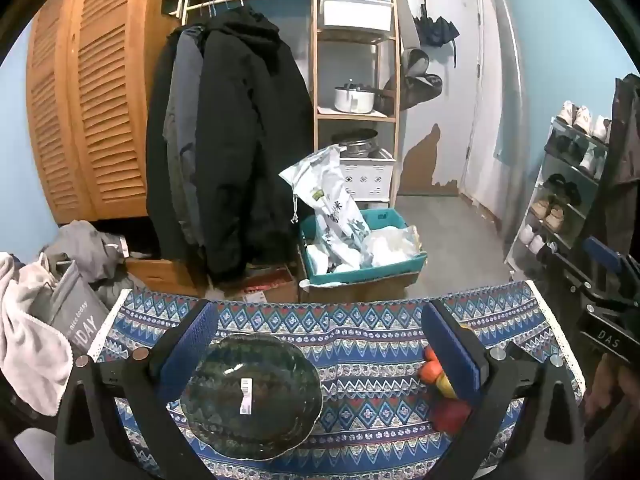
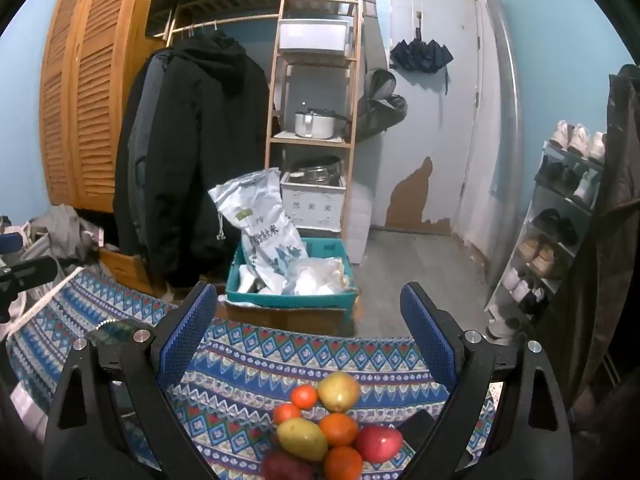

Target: Organize fruits

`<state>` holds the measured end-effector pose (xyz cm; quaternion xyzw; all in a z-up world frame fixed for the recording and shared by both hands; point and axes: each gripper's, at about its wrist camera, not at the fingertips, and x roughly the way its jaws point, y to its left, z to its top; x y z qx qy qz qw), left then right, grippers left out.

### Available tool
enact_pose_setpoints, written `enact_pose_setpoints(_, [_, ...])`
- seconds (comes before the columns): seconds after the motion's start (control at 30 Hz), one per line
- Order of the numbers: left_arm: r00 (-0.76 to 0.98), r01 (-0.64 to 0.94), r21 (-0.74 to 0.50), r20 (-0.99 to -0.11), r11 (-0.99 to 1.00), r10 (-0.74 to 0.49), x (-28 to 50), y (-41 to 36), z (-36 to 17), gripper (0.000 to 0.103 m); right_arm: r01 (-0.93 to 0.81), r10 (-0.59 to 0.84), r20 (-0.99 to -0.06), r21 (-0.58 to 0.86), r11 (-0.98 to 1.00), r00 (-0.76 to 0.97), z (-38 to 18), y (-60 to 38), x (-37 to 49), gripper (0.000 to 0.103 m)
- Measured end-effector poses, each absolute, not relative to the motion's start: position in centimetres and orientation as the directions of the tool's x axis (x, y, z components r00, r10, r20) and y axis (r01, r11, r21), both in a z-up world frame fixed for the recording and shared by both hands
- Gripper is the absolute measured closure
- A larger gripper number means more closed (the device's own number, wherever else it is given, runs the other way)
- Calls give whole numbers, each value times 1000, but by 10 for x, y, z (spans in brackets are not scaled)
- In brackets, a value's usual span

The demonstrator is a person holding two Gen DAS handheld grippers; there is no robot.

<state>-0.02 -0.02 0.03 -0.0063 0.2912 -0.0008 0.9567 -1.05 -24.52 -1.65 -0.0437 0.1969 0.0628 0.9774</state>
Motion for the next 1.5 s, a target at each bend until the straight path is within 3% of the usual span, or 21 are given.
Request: enact_pose_setpoints(1.5, [812, 33, -19, -583, 999, -38, -2, -6, -3, 1, -124, 96, -423, -39, 991, 901, -24, -249, -10, 12])
